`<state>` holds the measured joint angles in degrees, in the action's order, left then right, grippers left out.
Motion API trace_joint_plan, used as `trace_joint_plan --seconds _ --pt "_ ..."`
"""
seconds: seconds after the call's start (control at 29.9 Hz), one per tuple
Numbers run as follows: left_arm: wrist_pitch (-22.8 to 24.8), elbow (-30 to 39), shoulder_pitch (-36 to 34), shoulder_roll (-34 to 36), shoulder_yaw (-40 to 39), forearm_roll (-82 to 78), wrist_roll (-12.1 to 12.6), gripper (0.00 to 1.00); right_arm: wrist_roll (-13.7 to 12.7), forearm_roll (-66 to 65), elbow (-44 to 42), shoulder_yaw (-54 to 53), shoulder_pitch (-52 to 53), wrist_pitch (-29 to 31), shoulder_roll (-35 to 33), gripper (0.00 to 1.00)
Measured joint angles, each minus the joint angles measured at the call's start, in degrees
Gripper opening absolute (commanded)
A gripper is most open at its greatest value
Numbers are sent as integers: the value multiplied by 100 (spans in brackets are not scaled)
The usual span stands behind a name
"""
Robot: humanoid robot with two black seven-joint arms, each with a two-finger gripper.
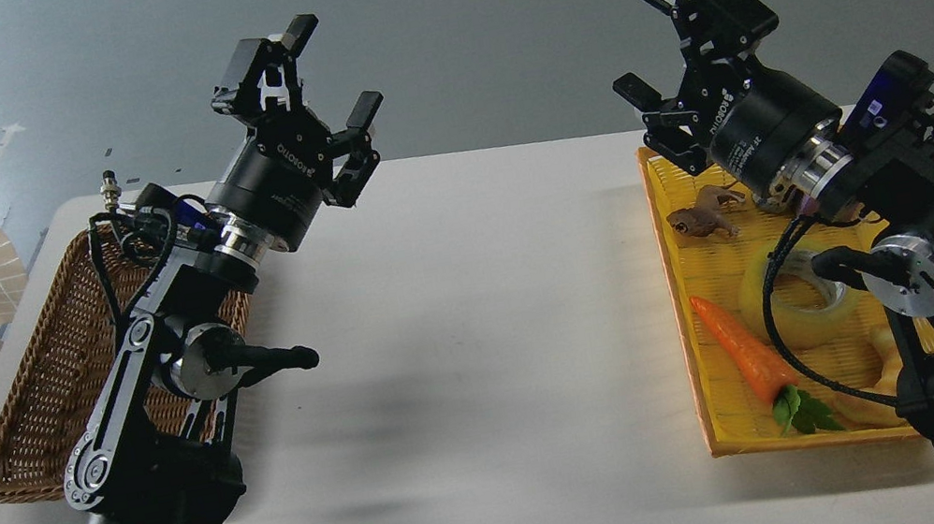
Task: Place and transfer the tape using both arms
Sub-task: 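Raise the right gripper up and away from the yellow tray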
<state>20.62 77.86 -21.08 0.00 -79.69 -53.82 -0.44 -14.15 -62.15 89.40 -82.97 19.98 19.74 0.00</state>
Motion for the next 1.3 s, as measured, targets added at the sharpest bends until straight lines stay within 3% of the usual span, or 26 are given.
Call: trace_joint_plan --seconds 1.3 --pt "-123 -10 -33 0 15 118 0 98 -18 59 38 -44 52 106 0 100"
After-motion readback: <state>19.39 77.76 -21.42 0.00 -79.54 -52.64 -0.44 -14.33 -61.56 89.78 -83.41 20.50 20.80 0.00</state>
